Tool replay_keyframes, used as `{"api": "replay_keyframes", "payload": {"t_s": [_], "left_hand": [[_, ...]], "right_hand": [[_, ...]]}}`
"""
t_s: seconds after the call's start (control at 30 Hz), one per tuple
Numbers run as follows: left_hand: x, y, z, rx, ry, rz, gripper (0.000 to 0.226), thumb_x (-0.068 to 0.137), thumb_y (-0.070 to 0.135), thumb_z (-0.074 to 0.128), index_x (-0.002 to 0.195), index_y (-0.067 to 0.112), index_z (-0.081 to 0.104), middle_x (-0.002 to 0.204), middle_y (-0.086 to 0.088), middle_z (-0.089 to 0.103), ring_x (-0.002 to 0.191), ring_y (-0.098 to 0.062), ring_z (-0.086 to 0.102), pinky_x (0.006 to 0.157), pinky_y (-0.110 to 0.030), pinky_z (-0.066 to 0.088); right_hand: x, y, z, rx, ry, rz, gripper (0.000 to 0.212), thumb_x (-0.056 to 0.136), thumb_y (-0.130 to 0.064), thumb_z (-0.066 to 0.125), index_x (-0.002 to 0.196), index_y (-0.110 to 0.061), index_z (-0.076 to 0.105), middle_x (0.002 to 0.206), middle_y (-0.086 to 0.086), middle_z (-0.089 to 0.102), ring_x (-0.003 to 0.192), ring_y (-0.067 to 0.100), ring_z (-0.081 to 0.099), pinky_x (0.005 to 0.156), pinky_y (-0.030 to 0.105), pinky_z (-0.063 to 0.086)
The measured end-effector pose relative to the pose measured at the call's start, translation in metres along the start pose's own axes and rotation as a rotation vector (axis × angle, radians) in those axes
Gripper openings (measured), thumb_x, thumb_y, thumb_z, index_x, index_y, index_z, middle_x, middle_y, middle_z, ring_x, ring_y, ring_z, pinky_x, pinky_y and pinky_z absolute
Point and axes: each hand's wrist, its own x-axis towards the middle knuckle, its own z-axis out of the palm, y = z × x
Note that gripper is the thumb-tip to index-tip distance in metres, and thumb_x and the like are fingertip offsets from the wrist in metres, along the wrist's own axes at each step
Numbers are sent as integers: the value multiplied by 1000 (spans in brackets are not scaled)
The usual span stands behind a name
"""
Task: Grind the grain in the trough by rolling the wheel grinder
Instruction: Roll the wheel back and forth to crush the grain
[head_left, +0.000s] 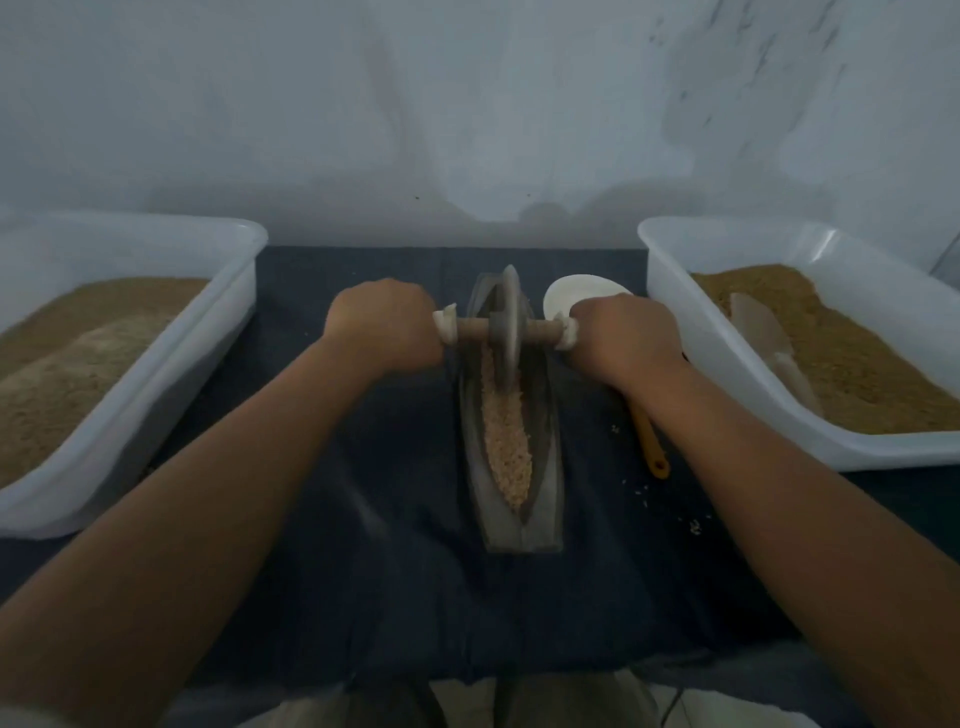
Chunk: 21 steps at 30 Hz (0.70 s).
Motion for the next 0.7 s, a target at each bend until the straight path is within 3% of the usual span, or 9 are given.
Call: {"api": "replay_keyframes", "payload": {"t_s": [0.13,0.27,0.33,0.43,0.53,0.63,0.7], "left_hand": [[-35,-6,8,-46,-79,62,25,83,47,61,70,26,59,70,7,60,63,-18,58,59,-32,47],[-86,-17,19,8,37,194,27,74,53,53,63,28,53,57,11,51,49,-8,46,46,-23,27],[-80,-16,21,17,49,165,30,76,54,54,63,28,53,57,11,51,49,-9,45,46,-22,26],[-39,-8,19,-33,3,46,32,84,51,57,66,24,58,66,8,58,58,-17,56,54,-28,41],[-1,-6,15,-76,6,-48,34,89,49,56,71,21,62,73,3,62,65,-22,59,63,-33,48],[-6,-3,15,-95,-36,-28,32,89,49,57,73,22,64,74,2,65,66,-21,61,61,-32,49],[-28,-7,13,-86,-81,53,27,83,47,57,71,24,63,72,5,64,64,-18,61,57,-31,48]], "right_hand": [[-20,5,-15,38,-180,-65,31,93,-50,55,70,-31,55,74,-8,59,66,11,53,57,28,37],[-69,16,-36,134,-509,-135,24,69,-52,55,65,-29,62,60,-9,64,52,5,60,47,25,39],[-68,13,-33,93,-426,-117,26,74,-54,58,66,-30,60,60,-7,62,55,5,59,48,28,40],[-34,-1,-19,2,-199,-9,32,95,-49,58,74,-26,60,69,-9,56,67,10,56,62,31,43],[-1,-9,-18,16,-63,44,28,97,-46,58,83,-23,67,79,-3,64,74,21,61,74,38,54],[-1,-8,-24,25,-78,-25,22,93,-38,60,85,-20,70,78,-2,64,73,24,63,72,39,54],[-17,-4,-28,31,-202,-68,24,98,-39,58,83,-22,65,79,-8,60,76,16,58,74,34,48]]}}
